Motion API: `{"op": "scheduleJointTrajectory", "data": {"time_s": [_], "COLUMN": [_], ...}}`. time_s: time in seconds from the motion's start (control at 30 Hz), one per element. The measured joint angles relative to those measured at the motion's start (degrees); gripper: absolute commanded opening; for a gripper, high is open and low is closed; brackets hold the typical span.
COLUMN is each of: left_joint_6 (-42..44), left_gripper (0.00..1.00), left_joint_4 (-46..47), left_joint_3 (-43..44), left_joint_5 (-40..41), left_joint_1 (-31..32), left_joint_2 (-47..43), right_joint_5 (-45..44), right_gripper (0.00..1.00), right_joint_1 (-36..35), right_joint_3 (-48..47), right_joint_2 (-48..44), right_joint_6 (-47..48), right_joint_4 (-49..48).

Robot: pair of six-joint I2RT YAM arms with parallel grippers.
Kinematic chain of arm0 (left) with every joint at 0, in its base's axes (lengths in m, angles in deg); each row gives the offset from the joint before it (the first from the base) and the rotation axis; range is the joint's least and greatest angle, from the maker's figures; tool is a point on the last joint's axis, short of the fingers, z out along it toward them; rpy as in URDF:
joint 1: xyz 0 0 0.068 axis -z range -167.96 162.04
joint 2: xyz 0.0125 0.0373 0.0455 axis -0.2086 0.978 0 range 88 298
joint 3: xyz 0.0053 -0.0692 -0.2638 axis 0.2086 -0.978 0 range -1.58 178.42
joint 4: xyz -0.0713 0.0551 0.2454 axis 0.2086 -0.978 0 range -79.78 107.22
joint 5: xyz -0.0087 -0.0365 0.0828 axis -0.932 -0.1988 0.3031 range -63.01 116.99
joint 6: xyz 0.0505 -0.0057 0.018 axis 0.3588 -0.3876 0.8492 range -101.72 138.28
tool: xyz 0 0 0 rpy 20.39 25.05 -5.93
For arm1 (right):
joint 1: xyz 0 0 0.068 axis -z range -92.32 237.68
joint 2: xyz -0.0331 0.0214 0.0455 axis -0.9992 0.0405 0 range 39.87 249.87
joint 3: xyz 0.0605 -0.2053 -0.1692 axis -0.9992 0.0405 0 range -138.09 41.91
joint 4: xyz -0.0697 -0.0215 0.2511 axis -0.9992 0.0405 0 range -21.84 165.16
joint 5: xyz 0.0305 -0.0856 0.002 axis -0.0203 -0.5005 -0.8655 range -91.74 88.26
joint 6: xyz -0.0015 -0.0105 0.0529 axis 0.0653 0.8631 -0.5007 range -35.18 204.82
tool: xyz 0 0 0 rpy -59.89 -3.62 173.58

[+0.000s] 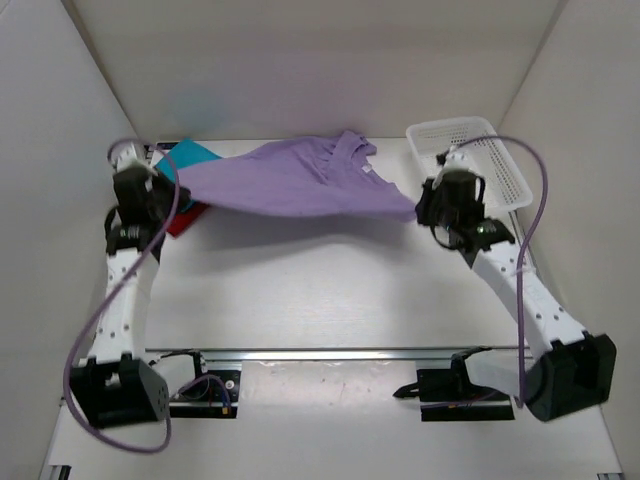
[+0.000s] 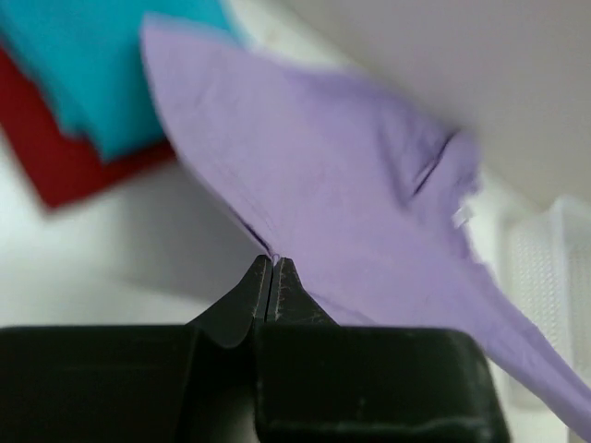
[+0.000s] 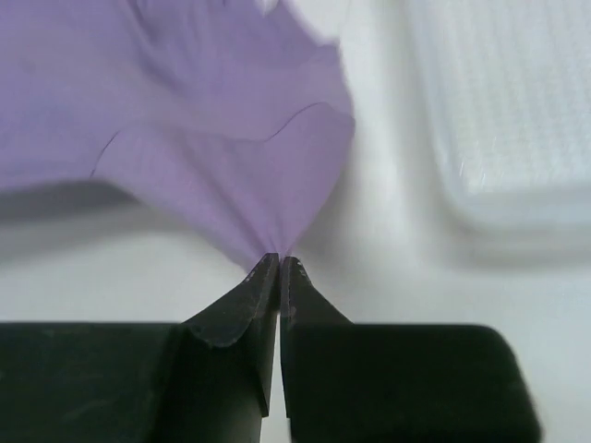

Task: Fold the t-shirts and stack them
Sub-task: Flatten out the tshirt

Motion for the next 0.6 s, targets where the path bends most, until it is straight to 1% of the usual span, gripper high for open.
{"op": "scheduleJointTrajectory", "data": {"time_s": [0.1, 0.17, 0.23, 0.37, 0.4, 0.47, 0.53, 0.6], "left_joint_6": [-0.61, -1.07, -1.11, -0.98, -0.76, -0.2, 0.13, 0.26], "left_gripper": [0.0, 0.0, 0.0, 0.0, 0.0, 0.0, 0.0, 0.0], "left_joint_4": [0.5, -0.35, -1.09, -4.39, -5.01, -6.14, -7.15, -8.11], "left_joint_3": [-15.63, -23.06, -28.28, -32.54, -32.98, -33.68, -34.49, -34.69], "left_joint_5": [0.39, 0.57, 0.48, 0.0, -0.13, -0.22, -0.24, -0.15], "left_joint_1": [0.09, 0.04, -0.15, -0.28, -0.28, -0.24, 0.2, 1.22], "left_joint_2": [-11.37, -18.16, -23.3, -29.35, -30.47, -32.26, -33.9, -34.34], "right_joint_5": [-3.8, -5.03, -5.09, -4.28, -4.24, -4.11, -3.56, -2.89], "right_gripper": [0.0, 0.0, 0.0, 0.0, 0.02, 0.1, 0.14, 0.01], "right_joint_1": [-6.23, -10.05, -12.04, -13.27, -13.25, -13.03, -12.13, -11.02], "right_joint_3": [7.91, 10.58, 12.94, 17.7, 18.23, 18.4, 18.45, 18.69], "right_joint_2": [-9.7, -17.55, -24.35, -36.72, -39.19, -42.14, -43.93, -44.28], "right_joint_6": [-0.57, -1.81, -4.17, -10.38, -11.8, -13.81, -15.02, -15.39], "right_joint_4": [6.32, 9.46, 12.46, 22.6, 25.97, 30.8, 34.03, 35.95]}}
